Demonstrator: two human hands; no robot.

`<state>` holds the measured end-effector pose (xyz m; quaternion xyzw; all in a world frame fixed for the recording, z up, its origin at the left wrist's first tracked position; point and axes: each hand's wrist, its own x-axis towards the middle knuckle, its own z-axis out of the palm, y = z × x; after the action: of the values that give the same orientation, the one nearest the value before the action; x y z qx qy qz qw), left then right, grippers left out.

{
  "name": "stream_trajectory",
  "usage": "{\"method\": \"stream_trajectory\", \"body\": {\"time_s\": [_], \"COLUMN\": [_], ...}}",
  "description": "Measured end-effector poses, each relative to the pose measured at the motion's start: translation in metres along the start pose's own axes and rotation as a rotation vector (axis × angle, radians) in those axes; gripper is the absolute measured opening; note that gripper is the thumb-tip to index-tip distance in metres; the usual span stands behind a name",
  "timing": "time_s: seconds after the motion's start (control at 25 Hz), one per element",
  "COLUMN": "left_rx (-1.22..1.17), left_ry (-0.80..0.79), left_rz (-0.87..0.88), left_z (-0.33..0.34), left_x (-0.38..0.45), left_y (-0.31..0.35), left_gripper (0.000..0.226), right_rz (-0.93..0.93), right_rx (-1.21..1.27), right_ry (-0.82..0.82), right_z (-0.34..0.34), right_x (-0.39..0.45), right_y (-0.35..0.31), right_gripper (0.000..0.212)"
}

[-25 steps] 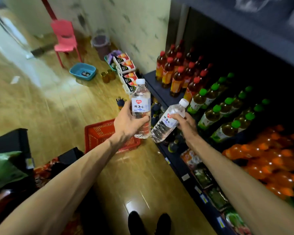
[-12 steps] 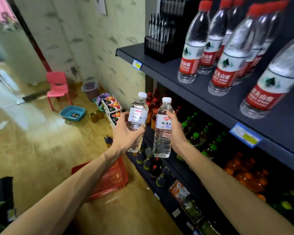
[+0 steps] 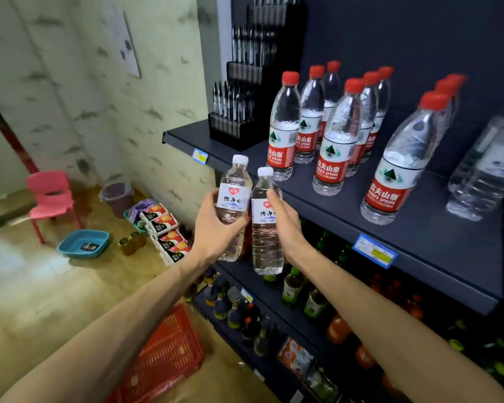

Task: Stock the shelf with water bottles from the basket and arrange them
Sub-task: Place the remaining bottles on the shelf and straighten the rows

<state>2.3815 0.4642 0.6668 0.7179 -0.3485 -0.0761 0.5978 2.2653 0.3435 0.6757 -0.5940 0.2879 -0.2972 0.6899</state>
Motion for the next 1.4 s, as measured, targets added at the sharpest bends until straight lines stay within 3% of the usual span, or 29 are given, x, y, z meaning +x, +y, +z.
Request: {"method": "stream_trajectory", "body": {"time_s": [0.24, 0.52, 0.64, 0.84, 1.0, 1.16, 1.4], "left_rx": [-0.069, -0.22, -0.268, -0.31, -0.296, -0.29, -0.248], "left_ry": [-0.05, -0.067, -0.095, -0.134, -0.187, -0.23, -0.239], "left_rz": [0.13, 0.182, 0.204, 0.235, 0.285, 0.335, 0.375], "left_z": [0.014, 0.057, 0.075, 0.094, 0.101, 0.105, 0.118], "left_x": [0.034, 0.028, 0.021, 0.007, -0.003, -0.006, -0.012], "left_y": [0.025, 0.061, 0.078, 0.098, 0.113, 0.13, 0.146], "left_gripper": [0.071, 0.073, 0.072, 0.071, 0.077, 0.08, 0.083], "right_rz": [-0.147, -0.265, -0.299, -0.397, -0.468, -0.515, -0.453], "right_rx": [-0.146, -0.245, -0.263, -0.322, -0.28, -0.285, -0.339], "right_ry": [0.157, 0.484, 0.517, 0.64, 0.731, 0.805, 0.838], "right_z": [-0.016, -0.052, -0.07, -0.102, -0.134, -0.167, -0.224], "right_x": [-0.003, -0.048, -0.072, -0.107, -0.126, -0.126, -0.115], "right_y": [-0.041, -0.066, -0.078, -0.092, -0.113, -0.137, -0.136], "right_gripper": [0.06, 0.047, 0.039, 0.056, 0.045, 0.064, 0.053]}}
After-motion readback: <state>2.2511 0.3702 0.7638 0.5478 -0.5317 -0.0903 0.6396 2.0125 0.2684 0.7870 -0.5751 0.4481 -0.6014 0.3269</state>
